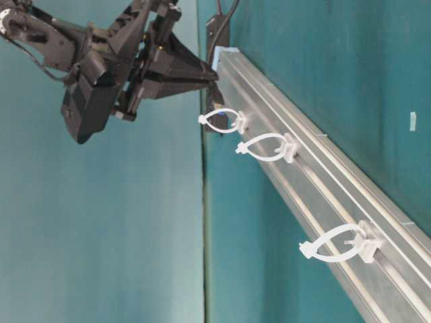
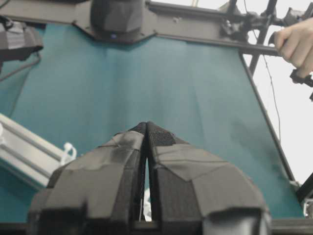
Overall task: Pass the USB cable through three rings with both arms.
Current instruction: 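Carry the plug up to the first ring and push it through, then bring the left gripper to the plug and grasp it beyond the ring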
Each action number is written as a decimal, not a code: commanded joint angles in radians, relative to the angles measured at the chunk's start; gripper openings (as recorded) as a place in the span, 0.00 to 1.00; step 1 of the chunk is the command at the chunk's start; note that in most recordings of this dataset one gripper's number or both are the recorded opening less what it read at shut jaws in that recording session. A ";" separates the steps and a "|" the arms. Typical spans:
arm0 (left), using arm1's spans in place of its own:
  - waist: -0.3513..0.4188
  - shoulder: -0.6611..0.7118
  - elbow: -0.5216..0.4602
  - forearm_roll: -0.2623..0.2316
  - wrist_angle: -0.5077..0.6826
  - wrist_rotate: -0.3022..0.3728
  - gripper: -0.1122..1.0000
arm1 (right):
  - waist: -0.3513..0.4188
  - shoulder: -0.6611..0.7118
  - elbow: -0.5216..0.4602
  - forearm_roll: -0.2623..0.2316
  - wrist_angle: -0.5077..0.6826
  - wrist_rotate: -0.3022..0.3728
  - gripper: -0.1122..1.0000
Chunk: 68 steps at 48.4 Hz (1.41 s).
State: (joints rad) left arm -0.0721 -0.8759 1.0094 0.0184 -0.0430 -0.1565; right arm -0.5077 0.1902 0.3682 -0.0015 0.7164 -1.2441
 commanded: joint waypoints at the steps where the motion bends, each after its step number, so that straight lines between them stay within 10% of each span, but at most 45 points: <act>1: -0.002 0.005 -0.014 0.002 -0.005 -0.002 0.19 | 0.014 0.003 -0.006 0.002 -0.012 -0.012 0.16; 32: 0.100 0.160 -0.032 0.002 -0.026 -0.002 0.30 | 0.098 0.018 -0.005 0.048 -0.051 -0.012 0.16; 50: 0.219 0.491 -0.092 0.002 -0.178 -0.009 0.89 | 0.100 0.017 -0.005 0.109 -0.106 -0.011 0.16; 68: 0.267 0.838 -0.213 0.002 -0.344 -0.011 0.86 | 0.098 0.011 -0.003 0.129 -0.101 -0.008 0.16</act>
State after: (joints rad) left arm 0.1902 -0.1994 0.8391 0.0184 -0.3497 -0.1657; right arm -0.4157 0.2040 0.3728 0.1181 0.6182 -1.2456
